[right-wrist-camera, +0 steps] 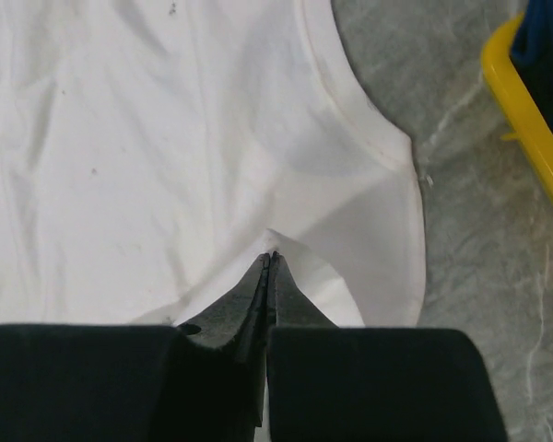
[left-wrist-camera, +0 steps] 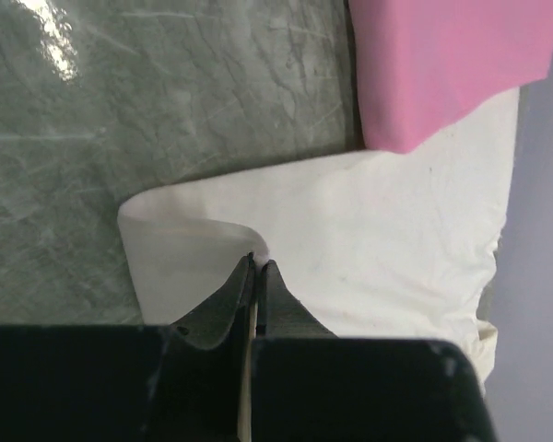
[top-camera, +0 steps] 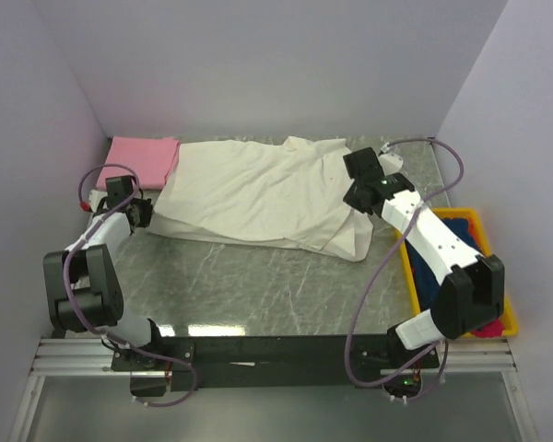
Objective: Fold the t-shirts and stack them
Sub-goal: Fold the tshirt
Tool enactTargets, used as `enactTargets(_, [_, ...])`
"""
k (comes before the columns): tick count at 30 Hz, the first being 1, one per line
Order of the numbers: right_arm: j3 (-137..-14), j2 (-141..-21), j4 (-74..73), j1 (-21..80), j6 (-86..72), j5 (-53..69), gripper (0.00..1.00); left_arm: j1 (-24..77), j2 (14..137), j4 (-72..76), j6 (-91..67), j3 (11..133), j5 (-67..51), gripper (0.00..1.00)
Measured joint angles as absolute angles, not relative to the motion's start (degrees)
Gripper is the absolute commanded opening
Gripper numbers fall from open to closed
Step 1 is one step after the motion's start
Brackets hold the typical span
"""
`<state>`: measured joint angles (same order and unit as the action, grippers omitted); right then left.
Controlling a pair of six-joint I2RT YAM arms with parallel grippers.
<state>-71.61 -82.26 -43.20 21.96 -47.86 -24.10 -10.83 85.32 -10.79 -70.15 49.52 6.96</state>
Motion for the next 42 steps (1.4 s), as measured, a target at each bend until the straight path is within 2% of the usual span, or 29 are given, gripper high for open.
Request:
enactTargets(6, [-77.4, -89.4, -42.0, 19.9, -44.8, -22.8, 0.0, -10.8, 90.0, -11.9, -70.2, 53.9, 7.9, 0.01])
enactTargets(22, [-84.7, -97.6, -40.9, 15.6, -40.8, -20.0, 0.0, -10.4, 101.1, -12.5, -69.7, 66.1, 7.3, 0.01])
enactTargets(42, [-86.6, -102.3, -39.3, 12.8, -39.0, -17.0, 0.0, -9.3, 106.7, -12.7, -69.6, 68.5, 7.2, 0.01])
